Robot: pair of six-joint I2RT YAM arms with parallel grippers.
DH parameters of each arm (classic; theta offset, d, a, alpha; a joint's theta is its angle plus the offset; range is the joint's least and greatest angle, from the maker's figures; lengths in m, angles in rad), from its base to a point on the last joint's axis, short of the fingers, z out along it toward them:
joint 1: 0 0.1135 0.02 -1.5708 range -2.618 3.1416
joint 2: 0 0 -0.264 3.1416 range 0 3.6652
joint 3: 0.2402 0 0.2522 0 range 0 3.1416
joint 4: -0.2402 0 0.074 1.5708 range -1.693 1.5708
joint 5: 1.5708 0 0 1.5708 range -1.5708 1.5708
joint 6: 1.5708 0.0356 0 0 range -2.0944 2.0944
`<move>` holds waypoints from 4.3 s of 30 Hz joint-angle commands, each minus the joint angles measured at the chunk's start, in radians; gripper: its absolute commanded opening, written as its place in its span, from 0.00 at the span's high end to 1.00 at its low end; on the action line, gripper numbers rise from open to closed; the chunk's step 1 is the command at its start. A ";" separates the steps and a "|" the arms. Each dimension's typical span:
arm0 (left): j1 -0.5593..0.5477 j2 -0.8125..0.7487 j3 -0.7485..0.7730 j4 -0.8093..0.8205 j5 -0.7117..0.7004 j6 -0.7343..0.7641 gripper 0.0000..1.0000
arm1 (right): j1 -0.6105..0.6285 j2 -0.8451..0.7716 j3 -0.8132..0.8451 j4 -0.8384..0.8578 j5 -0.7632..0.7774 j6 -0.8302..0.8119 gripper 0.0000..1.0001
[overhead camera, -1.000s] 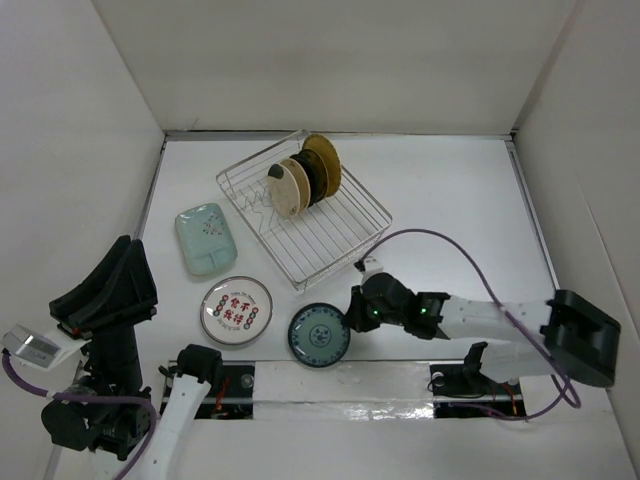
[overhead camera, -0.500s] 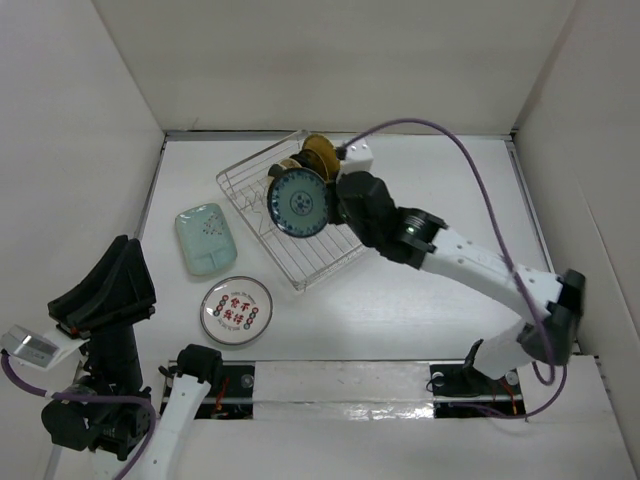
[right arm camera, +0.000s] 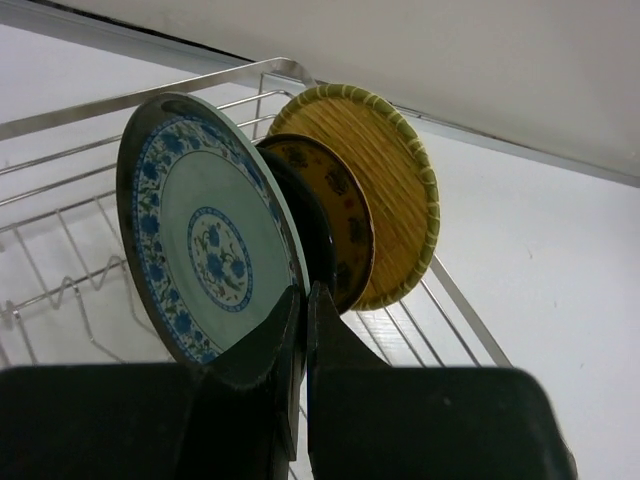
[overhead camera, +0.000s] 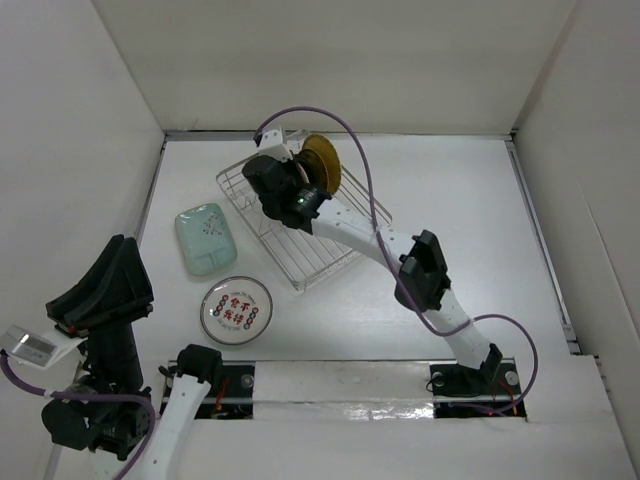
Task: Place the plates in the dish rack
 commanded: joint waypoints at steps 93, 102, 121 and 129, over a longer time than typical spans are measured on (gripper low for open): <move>-0.044 -0.042 0.046 0.016 -0.036 0.051 0.71 | 0.462 -0.738 -1.158 0.455 -0.117 0.771 1.00; -0.033 -0.025 0.037 0.024 -0.002 0.030 0.71 | 0.120 -0.593 -0.835 0.472 -0.222 0.298 1.00; -0.033 -0.022 0.024 0.036 -0.001 0.037 0.71 | -0.011 -0.155 -0.382 0.275 -0.278 0.221 1.00; -0.033 -0.025 0.021 0.041 -0.001 0.033 0.71 | 0.022 -0.118 -0.344 0.220 -0.244 0.264 0.90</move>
